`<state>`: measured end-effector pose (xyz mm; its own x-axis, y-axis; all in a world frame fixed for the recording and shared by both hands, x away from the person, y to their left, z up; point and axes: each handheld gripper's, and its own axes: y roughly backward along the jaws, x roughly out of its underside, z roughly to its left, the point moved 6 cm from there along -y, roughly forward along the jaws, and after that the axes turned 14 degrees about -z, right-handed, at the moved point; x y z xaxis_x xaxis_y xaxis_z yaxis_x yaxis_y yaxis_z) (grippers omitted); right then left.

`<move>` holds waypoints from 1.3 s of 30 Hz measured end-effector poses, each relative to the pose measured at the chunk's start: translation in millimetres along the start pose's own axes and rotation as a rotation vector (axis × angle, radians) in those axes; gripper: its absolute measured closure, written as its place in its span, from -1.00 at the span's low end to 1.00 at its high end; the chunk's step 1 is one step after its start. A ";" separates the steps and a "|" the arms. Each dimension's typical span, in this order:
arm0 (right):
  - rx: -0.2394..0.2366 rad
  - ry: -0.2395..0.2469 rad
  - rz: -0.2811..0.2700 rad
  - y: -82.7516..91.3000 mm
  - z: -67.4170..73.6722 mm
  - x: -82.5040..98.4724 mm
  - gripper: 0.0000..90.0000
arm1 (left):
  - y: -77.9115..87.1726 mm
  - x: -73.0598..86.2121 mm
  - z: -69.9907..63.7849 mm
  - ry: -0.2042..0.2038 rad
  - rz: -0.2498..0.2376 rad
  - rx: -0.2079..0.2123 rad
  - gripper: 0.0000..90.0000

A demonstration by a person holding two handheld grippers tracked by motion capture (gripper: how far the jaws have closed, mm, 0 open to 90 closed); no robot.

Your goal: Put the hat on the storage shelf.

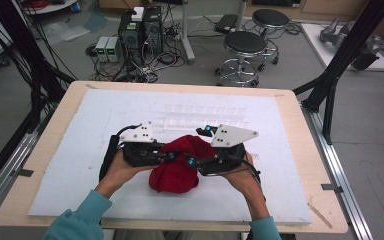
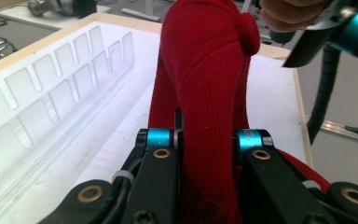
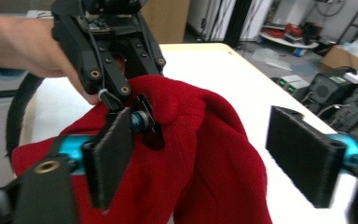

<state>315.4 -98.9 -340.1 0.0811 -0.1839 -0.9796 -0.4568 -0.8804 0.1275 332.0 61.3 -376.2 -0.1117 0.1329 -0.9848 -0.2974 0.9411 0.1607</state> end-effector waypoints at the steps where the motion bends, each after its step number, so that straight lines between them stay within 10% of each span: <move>1: -0.001 -0.007 -0.004 1.0 1.1 -0.3 -0.56 | 0.1 -0.4 0.8 0.004 0.003 -0.006 0.85; 26: 0.016 -0.102 -0.096 9.6 36.3 6.8 -0.65 | 14.2 -33.4 25.0 0.056 -0.161 -0.386 0.86; 39: -0.003 -0.135 -0.112 14.1 56.8 18.1 -0.61 | 11.1 -51.7 32.7 0.111 -0.212 -0.469 0.86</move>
<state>260.1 -89.8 -364.8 0.0113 -0.0243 -0.9996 -0.4489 -0.8934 0.0166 365.5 75.0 -325.7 -0.0953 -0.1028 -0.9901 -0.7139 0.7002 -0.0040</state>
